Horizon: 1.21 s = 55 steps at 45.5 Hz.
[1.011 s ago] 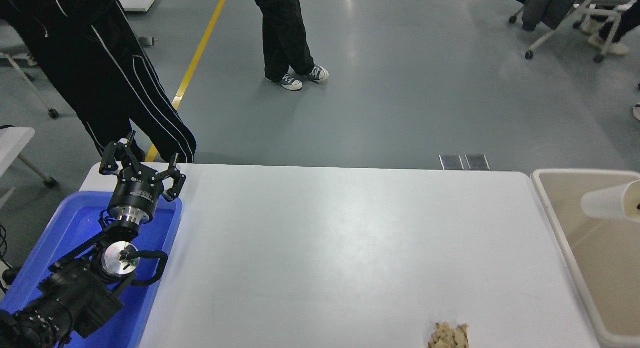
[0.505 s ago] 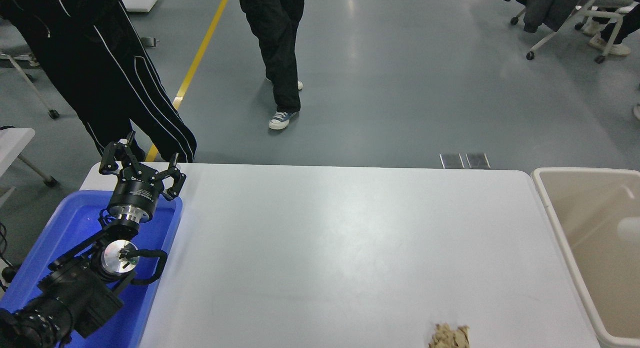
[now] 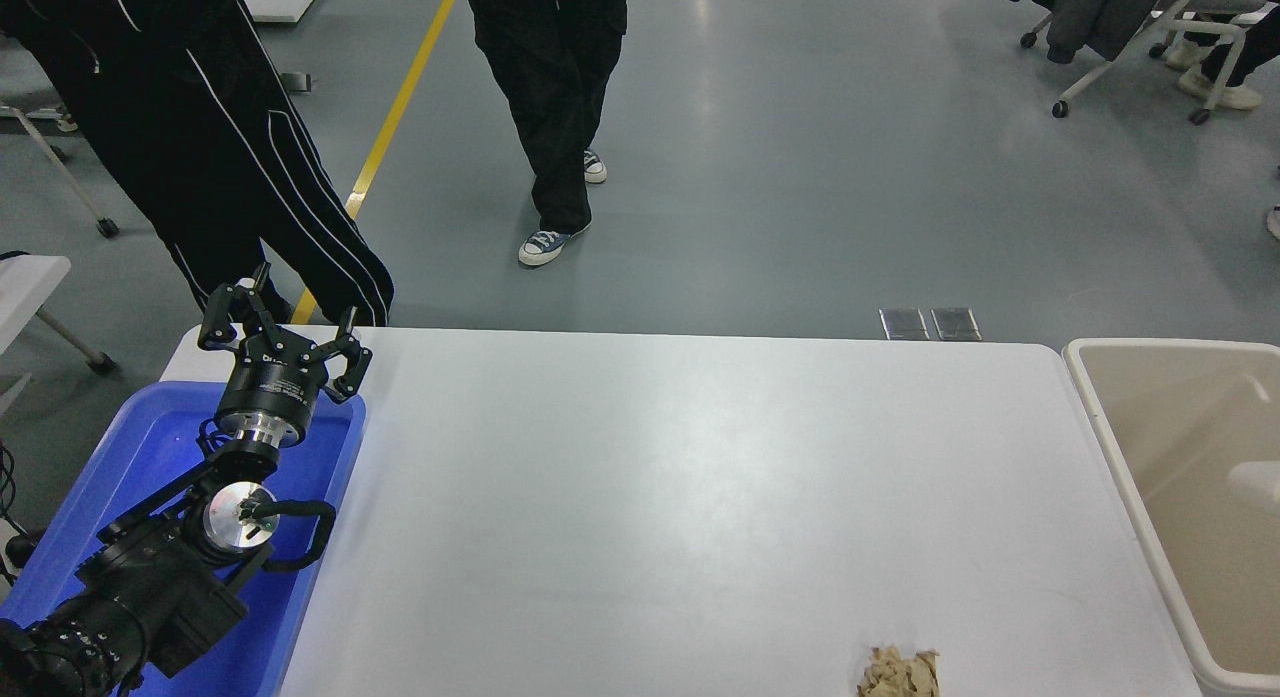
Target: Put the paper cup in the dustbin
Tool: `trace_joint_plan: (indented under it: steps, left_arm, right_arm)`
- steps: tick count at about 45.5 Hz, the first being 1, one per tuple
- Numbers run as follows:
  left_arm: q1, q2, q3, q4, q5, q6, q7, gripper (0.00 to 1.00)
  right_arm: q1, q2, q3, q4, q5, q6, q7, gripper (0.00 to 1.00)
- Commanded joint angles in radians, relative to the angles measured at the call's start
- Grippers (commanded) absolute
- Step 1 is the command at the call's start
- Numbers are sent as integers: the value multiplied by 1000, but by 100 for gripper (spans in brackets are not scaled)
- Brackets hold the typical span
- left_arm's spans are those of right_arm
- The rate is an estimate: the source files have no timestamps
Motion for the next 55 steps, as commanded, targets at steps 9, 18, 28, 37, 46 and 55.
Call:
trace_joint_plan:
  steps: [9,18,28,37,46,55]
  left_arm:
    - [0,0,0,0,0,0,0,100]
    - [0,0,0,0,0,0,0,100]
    - [0,0,0,0,0,0,0,100]
    - [0,0,0,0,0,0,0,100]
    - [0,0,0,0,0,0,0,100]
    - [0,0,0,0,0,0,0,100]
  right_arm:
    - [-2,48,87,-56,12,45,-61,0]
    - [14,76,90,-99,12,39,-84,0]
    - [18,79,90,-121,3,25,-85,88]
    - [18,81,98,-121,4,7,-77,98]
    - [14,99,102,-135,3,-1,-77,98]
    - [26,102,99,-159,0,-1,-79,99]
